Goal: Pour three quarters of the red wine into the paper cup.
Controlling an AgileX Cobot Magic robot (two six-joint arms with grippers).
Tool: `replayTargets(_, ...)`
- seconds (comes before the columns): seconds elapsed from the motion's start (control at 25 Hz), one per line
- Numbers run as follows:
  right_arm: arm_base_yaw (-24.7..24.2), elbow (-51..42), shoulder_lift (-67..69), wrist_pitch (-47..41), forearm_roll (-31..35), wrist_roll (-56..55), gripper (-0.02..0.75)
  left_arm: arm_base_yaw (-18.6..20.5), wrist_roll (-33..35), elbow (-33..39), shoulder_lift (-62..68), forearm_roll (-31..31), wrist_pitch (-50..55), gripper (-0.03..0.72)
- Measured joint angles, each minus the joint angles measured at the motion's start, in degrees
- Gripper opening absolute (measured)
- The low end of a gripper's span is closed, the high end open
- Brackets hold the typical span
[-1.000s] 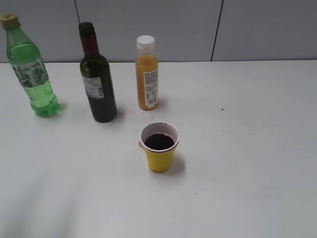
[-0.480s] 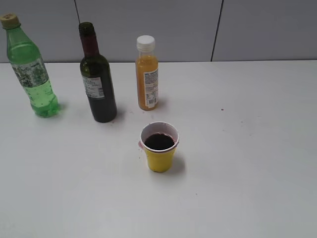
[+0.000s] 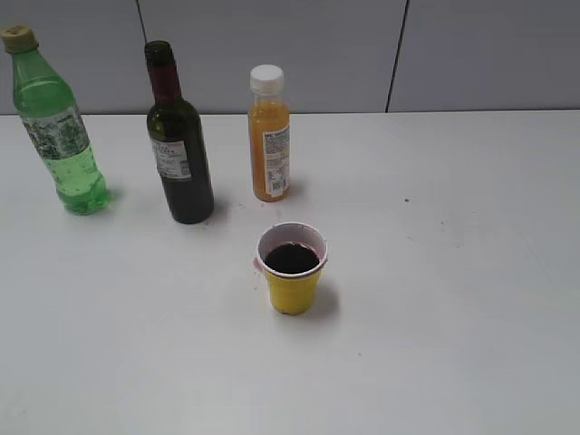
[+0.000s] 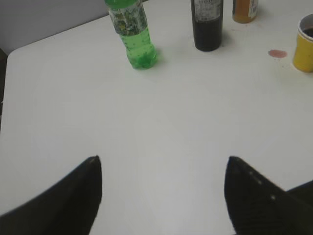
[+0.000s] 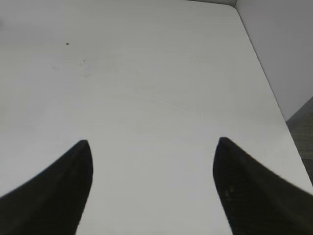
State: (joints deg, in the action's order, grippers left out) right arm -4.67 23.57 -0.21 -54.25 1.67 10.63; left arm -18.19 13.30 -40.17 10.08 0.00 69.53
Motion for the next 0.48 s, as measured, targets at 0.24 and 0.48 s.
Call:
replayTargets(0.24, 0.0, -0.05, 0.0, 0.09, 0.1, 0.0, 0.581, 0.2, -0.6, 7.99, -10.25, 0.0, 1.05, 0.588)
replayTargets(0.48, 0.0, -0.05, 0.0, 0.03, -0.04, 0.0, 0.581, 2.61, -3.57, 9.7, -10.42, -2.04, -5.61, 0.587)
